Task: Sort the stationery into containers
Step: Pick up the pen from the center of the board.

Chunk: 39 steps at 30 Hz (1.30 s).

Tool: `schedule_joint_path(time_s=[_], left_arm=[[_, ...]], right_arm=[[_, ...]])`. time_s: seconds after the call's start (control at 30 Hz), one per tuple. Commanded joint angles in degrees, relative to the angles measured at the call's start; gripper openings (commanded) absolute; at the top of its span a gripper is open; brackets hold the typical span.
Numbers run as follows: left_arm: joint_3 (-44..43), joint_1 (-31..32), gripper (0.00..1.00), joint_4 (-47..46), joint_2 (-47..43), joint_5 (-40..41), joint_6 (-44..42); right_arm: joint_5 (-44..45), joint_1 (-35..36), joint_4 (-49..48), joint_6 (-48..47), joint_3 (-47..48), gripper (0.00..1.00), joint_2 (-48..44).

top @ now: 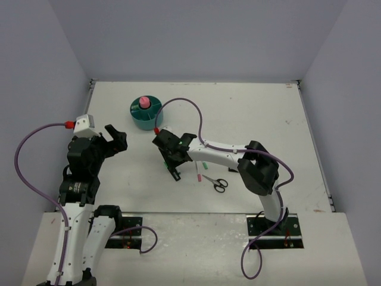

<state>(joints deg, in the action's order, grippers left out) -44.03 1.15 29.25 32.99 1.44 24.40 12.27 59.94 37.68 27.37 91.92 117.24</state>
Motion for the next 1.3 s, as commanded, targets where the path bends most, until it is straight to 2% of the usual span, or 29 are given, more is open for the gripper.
schedule_joint_path(time_s=[0.0, 0.7, 0.73, 0.83, 0.9, 1.07, 1.13, 1.2, 1.27], left_arm=[[0.1, -0.1, 1.0, -1.8, -0.2, -2.4, -1.6], [0.1, 0.0, 1.0, -1.9, -0.6, -2.7, -1.7], [0.1, 0.0, 1.0, -1.9, -0.6, -2.6, -1.7], [0.2, 0.0, 1.0, -2.1, -0.6, -2.8, -1.7], [0.3, 0.0, 1.0, -2.5, -0.5, -3.6, -1.6], [0.7, 0.0, 1.0, -4.4, 0.7, -10.8, 0.1], [2.2, 0.0, 1.0, -7.1, 1.2, -18.6, 3.3], [4.7, 0.0, 1.0, -13.8, 1.9, -25.5, 7.0], [8.1, 0.0, 1.0, -22.0, 2.6, -36.9, 13.9]], right_arm=[[3.0, -0.5, 2.3, -0.4, 3.7, 0.37, 2.9], [1.4, -1.8, 2.8, -0.8, 4.8, 0.25, 10.6], [1.4, -1.8, 2.8, -0.8, 4.7, 0.21, 10.7], [2.3, -2.0, 3.3, -0.3, 4.2, 0.01, 10.2], [3.3, -2.3, 3.8, 0.1, 3.3, 0.0, 8.1], [5.1, -3.3, 3.2, 0.6, -0.5, 0.0, -1.8], [4.1, -3.6, 1.3, -0.3, -2.8, 0.0, -7.8], [2.6, -4.0, -2.0, -1.1, -6.6, 0.0, -12.1], [1.6, -4.2, -4.3, -1.6, -9.9, 0.0, -16.4]])
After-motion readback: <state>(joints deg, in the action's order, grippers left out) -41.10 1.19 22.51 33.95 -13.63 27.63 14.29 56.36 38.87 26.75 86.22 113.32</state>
